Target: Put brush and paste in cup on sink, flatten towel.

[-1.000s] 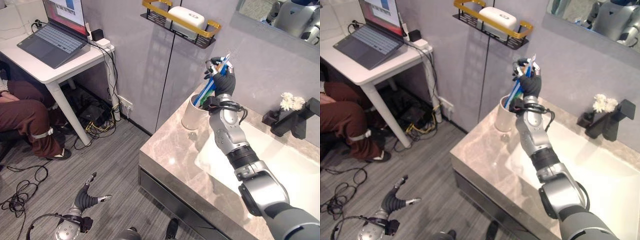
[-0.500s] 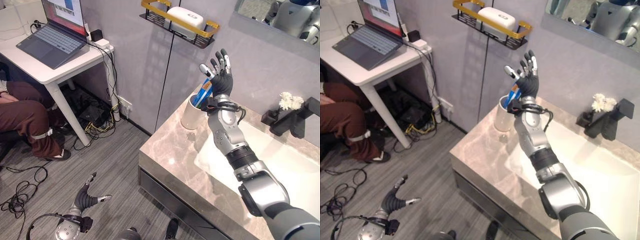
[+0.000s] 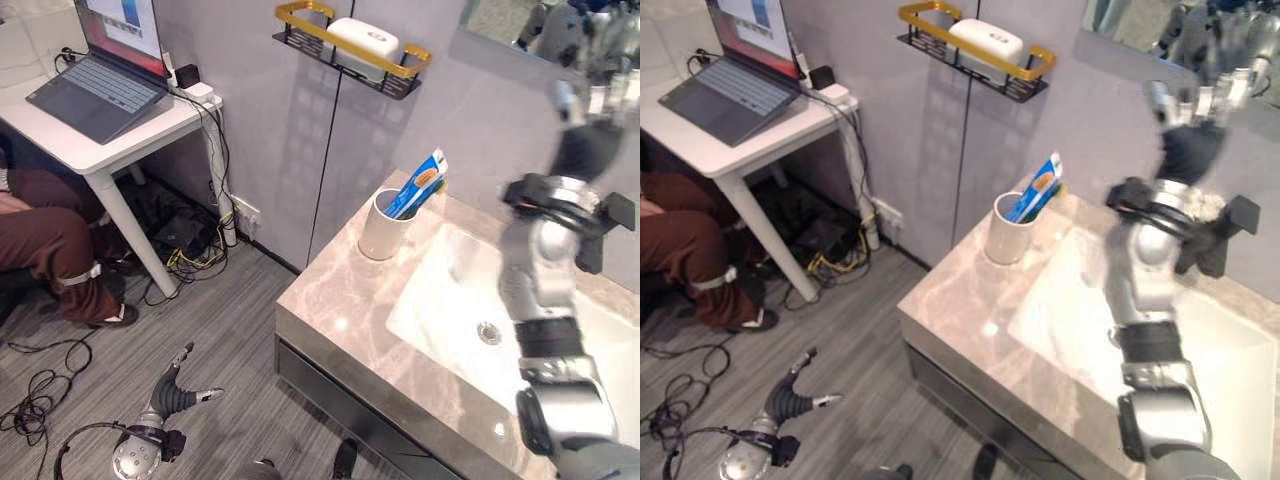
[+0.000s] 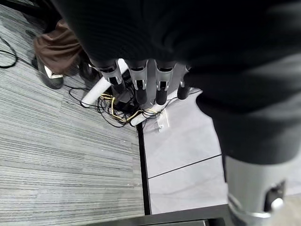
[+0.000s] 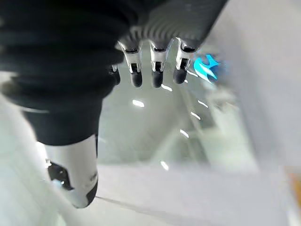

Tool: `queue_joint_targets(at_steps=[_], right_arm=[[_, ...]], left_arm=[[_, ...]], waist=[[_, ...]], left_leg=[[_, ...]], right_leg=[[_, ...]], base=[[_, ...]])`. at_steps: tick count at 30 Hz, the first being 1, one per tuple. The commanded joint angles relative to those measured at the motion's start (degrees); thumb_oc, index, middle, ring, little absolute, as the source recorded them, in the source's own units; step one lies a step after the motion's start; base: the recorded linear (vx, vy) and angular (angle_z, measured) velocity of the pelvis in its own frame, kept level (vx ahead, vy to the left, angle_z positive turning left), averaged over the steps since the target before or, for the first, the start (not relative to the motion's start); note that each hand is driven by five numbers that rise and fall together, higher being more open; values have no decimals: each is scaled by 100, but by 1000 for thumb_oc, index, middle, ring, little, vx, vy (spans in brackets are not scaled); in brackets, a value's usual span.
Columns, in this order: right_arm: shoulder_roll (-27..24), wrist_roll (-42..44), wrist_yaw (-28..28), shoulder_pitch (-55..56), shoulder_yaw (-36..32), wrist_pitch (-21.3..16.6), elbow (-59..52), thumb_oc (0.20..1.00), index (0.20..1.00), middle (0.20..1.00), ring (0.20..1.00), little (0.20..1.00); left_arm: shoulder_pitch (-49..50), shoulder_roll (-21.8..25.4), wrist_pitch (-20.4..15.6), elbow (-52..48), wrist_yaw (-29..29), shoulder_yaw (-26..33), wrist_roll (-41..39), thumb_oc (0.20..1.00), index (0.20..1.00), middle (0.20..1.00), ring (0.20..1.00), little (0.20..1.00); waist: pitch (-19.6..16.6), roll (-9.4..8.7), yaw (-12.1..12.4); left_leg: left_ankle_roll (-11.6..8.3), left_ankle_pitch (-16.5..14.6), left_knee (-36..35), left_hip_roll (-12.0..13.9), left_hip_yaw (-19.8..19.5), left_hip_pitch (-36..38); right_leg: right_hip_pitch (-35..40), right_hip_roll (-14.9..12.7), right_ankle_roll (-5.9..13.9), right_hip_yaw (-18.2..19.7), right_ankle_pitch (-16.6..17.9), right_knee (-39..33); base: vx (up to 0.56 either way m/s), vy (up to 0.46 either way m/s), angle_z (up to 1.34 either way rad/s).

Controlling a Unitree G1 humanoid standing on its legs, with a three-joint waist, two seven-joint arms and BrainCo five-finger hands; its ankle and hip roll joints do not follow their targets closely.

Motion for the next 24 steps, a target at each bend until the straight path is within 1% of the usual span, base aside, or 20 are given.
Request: queue_joint_targets(at_steps=[1,3,5,6,8,9,10,11,13,15,16,17,18,20,21,22,23,24], right_arm=[[-505,-798,-350,733,-706,-366,-510,1000,1000,1000,1000,1000],[-417,-1048,-427,1349,-1238,-334,-852,1000,1000,1000,1000,1000],[-562,-1437,-496,2082,-1920,-249,-947,1000,1000,1000,1000,1000],[-558,-1555,-532,2388,-2204,-234,-1022,1000,1000,1000,1000,1000],[-548,-1743,-648,2893,-2741,-227,-935,1000,1000,1000,1000,1000],[-540,-1744,-649,2927,-2762,-231,-946,1000,1000,1000,1000,1000],[-441,-1758,-701,3323,-3185,-247,-838,1000,1000,1000,1000,1000],[-298,-1770,-797,3528,-3383,-258,-768,1000,1000,1000,1000,1000],[-110,-1802,-909,3750,-3551,-231,-594,1000,1000,1000,1000,1000],[14,-1919,-1138,3956,-3708,-114,-294,1000,1000,1000,1000,1000],[22,-1929,-1152,3966,-3706,-114,-297,1000,1000,1000,1000,1000],[143,-1957,-1271,4128,-3775,-26,-89,1000,1000,1000,1000,1000],[232,-2020,-1435,4187,-3761,51,81,1000,1000,1000,1000,1000],[264,-2076,-1490,4195,-3692,93,135,1000,1000,1000,1000,1000],[554,-1121,-1445,3974,-3472,-194,971,1000,1000,1000,1000,1000],[533,-1086,-1421,3959,-3472,-225,1017,1000,1000,1000,1000,1000],[645,-779,-1604,3838,-3392,-364,1295,1000,1000,1000,1000,1000],[629,-595,-1540,3806,-3408,-410,1549,1000,1000,1000,1000,1000]], left_arm=[[-14,106,-126,-181,67,174,250,1000,1000,1000,1000,1000],[63,111,-92,-210,48,283,342,1000,1000,1000,1000,1000],[171,72,-107,-242,-1,495,435,1000,1000,1000,1000,1000],[219,69,-123,-253,-27,537,479,1000,1000,1000,1000,1000],[313,60,-163,-250,-85,633,563,1000,1000,1000,1000,1000],[316,69,-166,-252,-87,614,565,1000,1000,1000,1000,1000],[404,47,-179,-251,-111,694,599,1000,1000,1000,1000,1000],[456,55,-180,-281,-137,696,650,1000,1000,1000,1000,1000],[534,95,-204,-316,-162,702,706,1000,1000,1000,1000,1000],[599,145,-249,-428,-214,673,796,1000,1000,1000,1000,1000],[615,153,-245,-444,-221,676,796,1000,1000,1000,1000,1000],[755,204,-265,-668,-240,683,833,1000,1000,1000,1000,1000],[805,207,-284,-718,-227,640,850,1000,1000,1000,1000,1000],[864,198,-291,-748,-226,627,863,1000,1000,1000,1000,1000],[887,130,-261,-760,-106,545,662,1000,1000,1000,1000,1000],[877,133,-260,-758,-106,550,660,1000,1000,1000,1000,1000],[864,75,-218,-711,-25,563,563,1000,1000,1000,1000,1000],[816,35,-208,-667,-23,558,552,1000,1000,1000,1000,1000]], waist=[[-306,-100,-265],[-335,-99,-383],[-333,-85,-590],[-352,-79,-641],[-340,-60,-839],[-351,-62,-818],[-333,-40,-986],[-289,-25,-1098],[-259,2,-1186],[-198,48,-1334],[-205,40,-1314],[-156,49,-1403],[-118,81,-1479],[-84,79,-1478],[145,185,-1466],[149,190,-1457],[250,307,-1331],[310,328,-1336]], left_leg=[[341,275,-209,-184,275,-199],[366,276,-233,-197,309,-174],[389,276,-250,-216,355,-156],[402,275,-261,-224,375,-149],[432,278,-270,-243,428,-138],[434,278,-270,-245,430,-139],[462,273,-275,-280,482,-135],[481,309,-270,-318,538,-151],[519,277,-292,-348,626,-120],[551,262,-298,-402,725,-110],[556,261,-296,-406,742,-111],[588,229,-285,-465,873,-92],[608,207,-267,-490,930,-81],[636,171,-229,-518,1031,-63],[672,141,-207,-443,1317,9],[672,120,-217,-438,1310,25],[664,135,-207,-347,1472,9],[626,194,-203,-328,1499,-28]], right_leg=[[224,-283,569,-67,34,18],[207,-288,590,-24,72,25],[170,-298,616,48,116,39],[157,-301,630,82,135,40],[100,-305,649,182,186,58],[98,-306,652,185,189,56],[28,-310,680,289,268,87],[-56,-327,695,359,363,128],[-145,-324,736,500,470,161],[-251,-351,784,635,627,181],[-255,-351,790,654,638,176],[-333,-355,829,807,764,167],[-376,-374,848,848,809,174],[-422,-374,873,942,865,206],[-596,-350,878,576,744,638],[-603,-341,885,594,704,667],[-643,-340,834,8,370,932],[-666,-358,769,-189,196,1077]], base=[[-48,65,0],[-41,67,-3],[-42,71,-16],[-46,68,-15],[-41,68,-18],[-62,79,-21],[-113,84,-22],[-119,106,-20],[-93,85,-32],[-89,87,-48],[-97,104,-31],[-95,106,-21],[-115,134,-45],[-110,87,-62],[-128,75,-50],[-216,140,-53],[-140,79,-82],[-157,72,-84]])
